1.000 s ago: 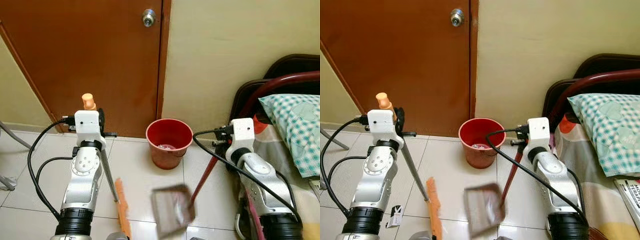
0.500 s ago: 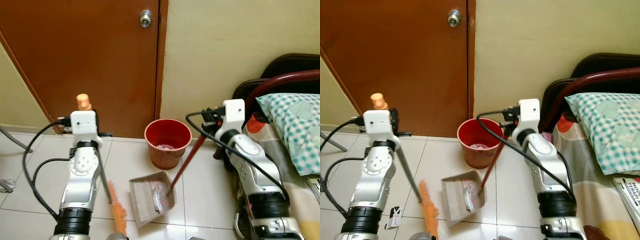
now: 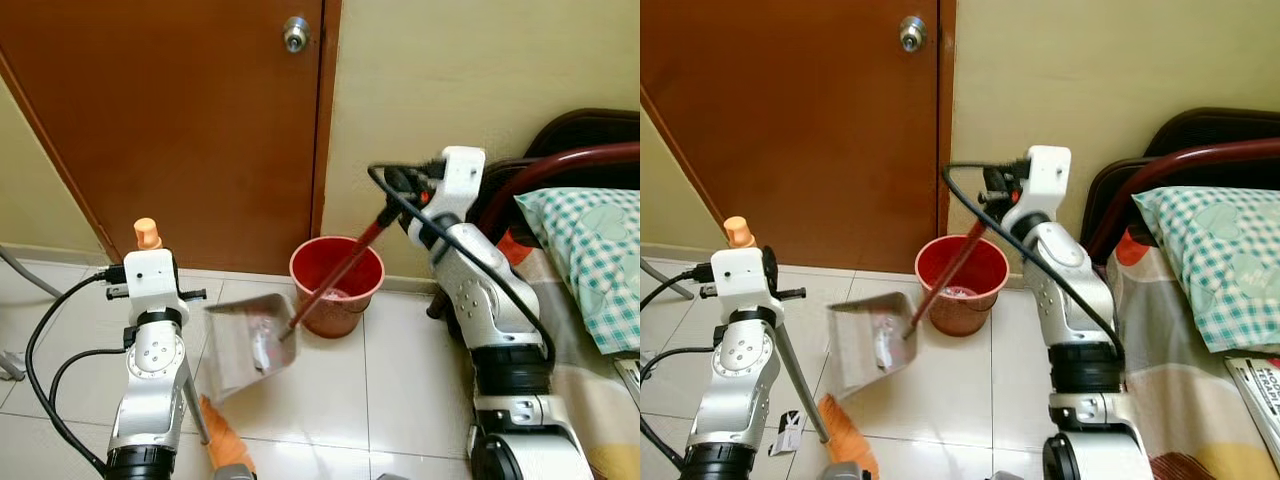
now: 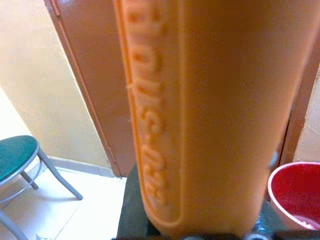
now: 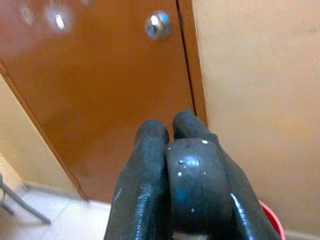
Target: Sweep floor
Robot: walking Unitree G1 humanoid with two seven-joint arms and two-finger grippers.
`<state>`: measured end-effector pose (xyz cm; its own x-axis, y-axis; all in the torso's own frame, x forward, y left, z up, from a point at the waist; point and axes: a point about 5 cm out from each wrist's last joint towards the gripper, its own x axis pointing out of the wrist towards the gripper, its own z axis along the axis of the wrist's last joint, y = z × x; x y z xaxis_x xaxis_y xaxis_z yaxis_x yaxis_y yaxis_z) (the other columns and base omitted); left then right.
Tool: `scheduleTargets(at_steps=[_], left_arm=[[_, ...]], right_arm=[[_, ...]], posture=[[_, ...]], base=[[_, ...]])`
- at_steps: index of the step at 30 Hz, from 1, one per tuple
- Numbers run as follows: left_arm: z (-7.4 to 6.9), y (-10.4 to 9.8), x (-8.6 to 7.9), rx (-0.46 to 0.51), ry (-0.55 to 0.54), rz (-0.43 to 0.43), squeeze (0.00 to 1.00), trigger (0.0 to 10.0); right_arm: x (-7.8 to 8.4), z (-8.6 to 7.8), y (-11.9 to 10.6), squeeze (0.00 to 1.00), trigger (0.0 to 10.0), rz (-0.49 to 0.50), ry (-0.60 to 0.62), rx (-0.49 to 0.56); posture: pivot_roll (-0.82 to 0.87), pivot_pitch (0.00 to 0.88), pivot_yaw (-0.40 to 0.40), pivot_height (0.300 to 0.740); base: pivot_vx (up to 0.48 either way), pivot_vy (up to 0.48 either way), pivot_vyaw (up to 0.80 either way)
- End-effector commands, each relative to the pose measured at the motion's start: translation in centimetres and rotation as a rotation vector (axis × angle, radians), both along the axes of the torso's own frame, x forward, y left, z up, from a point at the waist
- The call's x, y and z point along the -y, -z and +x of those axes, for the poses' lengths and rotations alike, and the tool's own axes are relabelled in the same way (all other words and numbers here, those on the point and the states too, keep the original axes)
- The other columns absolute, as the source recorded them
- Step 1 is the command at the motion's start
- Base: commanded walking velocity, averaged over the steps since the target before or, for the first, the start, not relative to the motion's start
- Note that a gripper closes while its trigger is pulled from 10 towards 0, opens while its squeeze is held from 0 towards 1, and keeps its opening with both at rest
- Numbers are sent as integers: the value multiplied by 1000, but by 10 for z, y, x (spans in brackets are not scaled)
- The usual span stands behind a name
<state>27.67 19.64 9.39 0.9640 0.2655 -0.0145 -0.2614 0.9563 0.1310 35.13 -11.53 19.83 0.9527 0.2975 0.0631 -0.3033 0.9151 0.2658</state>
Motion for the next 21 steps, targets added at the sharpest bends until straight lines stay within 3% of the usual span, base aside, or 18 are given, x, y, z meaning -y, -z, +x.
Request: scheduleTargets(at_steps=[1,2,5,6,10,17,21], left_arm=[[0,2,5,-22,27,-13,0,10000],[-2,1,5,-24,31,-11,0,10000],[-1,3,6,-37,41,-8,0,10000],[-1,4,7,-52,47,-7,0,10000],[-2,3,8,-54,54,-6,0,10000],[-6,3,8,-68,87,-8,0,10000],[-7,2,8,-72,86,-10,0,10000]], right_arm=[[2,4,-23,0,10000,40,25,87],[-1,9,-37,0,10000,56,29,129],[-2,15,-54,0,10000,41,48,198],[0,19,-70,0,10000,-6,74,280],[6,25,-95,0,10000,-100,107,407],[9,32,-123,0,10000,-242,83,547],[-8,32,-123,0,10000,-383,15,645]], posture=[[24,49,-36,740],[21,69,-26,740],[23,76,-22,740],[27,84,-20,740],[32,102,-13,740],[33,128,-8,740],[36,132,-7,740]], base=[[0,0,0],[0,0,0],[0,0,0],[0,0,0],[0,0,0],[0,0,0],[0,0,0]])
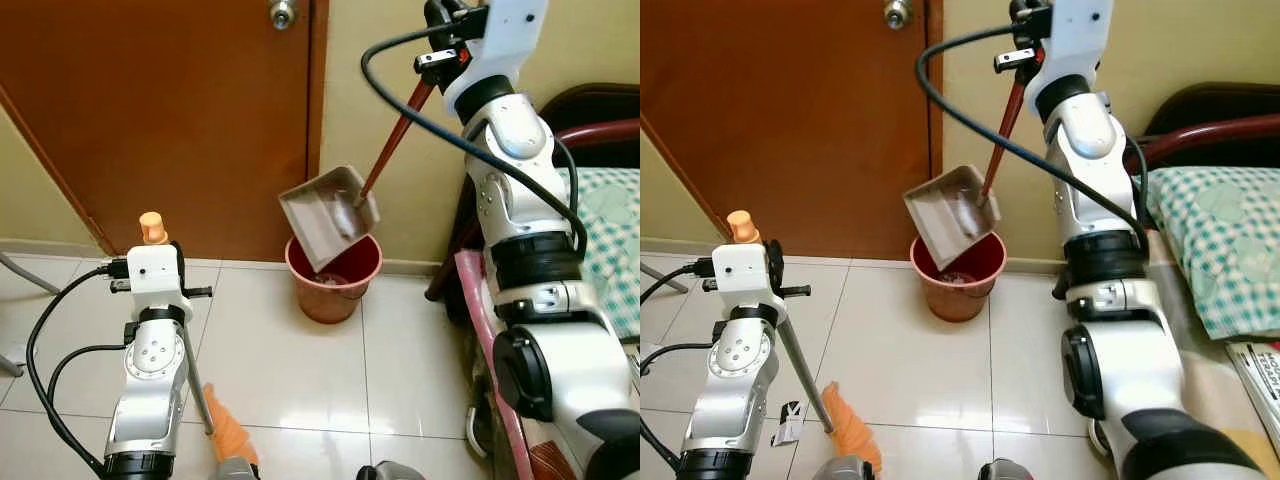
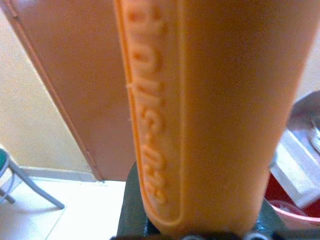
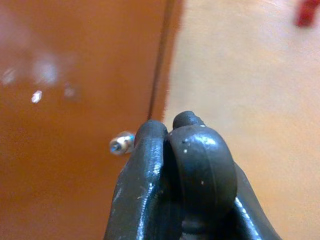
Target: Sweep floor
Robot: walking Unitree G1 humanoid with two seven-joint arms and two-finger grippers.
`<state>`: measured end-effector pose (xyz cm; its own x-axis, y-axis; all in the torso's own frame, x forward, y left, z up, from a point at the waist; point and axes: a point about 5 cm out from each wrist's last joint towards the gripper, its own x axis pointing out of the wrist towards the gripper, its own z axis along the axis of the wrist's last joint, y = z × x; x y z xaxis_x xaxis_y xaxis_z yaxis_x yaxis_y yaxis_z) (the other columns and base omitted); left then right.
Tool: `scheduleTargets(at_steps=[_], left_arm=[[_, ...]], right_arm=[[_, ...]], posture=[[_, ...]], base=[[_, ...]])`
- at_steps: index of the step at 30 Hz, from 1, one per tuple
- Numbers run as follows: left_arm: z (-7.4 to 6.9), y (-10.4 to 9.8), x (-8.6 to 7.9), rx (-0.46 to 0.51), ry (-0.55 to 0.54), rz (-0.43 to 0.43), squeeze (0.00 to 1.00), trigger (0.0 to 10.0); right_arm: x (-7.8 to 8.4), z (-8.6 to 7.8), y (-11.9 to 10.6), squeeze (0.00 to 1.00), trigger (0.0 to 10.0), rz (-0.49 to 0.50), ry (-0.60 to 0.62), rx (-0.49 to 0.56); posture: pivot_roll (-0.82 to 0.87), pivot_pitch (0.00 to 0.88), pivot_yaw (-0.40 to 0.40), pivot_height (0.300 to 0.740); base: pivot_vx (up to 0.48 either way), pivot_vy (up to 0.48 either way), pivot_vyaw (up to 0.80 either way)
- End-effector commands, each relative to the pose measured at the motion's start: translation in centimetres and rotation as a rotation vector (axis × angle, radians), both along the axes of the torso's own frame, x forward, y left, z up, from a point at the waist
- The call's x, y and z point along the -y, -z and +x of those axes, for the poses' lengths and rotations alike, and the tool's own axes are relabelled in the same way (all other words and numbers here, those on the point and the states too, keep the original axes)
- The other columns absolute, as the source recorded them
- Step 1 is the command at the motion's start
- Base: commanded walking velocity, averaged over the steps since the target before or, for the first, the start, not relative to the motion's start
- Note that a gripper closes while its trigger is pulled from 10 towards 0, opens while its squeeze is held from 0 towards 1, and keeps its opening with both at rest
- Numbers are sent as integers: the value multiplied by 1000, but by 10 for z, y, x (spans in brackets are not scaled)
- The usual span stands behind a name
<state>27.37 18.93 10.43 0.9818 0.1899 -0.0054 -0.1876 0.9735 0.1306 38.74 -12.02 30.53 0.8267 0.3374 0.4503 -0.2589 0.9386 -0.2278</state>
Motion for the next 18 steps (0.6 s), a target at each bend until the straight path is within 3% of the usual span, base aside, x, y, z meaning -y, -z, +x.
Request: scheduleTargets(at_steps=[1,3,5,9,11,18], left_arm=[[-4,13,1,-82,8,-8,0,10000],[-5,12,0,-84,14,-6,0,10000],[-5,11,2,-86,33,-2,0,10000],[-4,10,3,-85,37,-4,0,10000],[-3,10,4,-84,35,-7,0,10000],[-1,9,7,-81,44,-12,0,10000]], right_arm=[[-13,-4,-16,0,10000,-49,-47,91],[-21,-5,-12,0,10000,-84,-62,108],[-39,-11,-2,0,10000,-216,-109,182],[-52,-18,9,0,10000,-278,-174,212],[-68,-31,25,0,10000,-382,-288,256],[-78,-37,41,0,10000,-478,-384,251]], posture=[[36,132,-7,740],[38,140,5,740],[40,143,3,740],[37,145,-1,740],[35,145,-8,740],[26,149,-15,740]], base=[[0,0,0],[0,0,0],[0,0,0],[0,0,0],[0,0,0],[0,0,0]])
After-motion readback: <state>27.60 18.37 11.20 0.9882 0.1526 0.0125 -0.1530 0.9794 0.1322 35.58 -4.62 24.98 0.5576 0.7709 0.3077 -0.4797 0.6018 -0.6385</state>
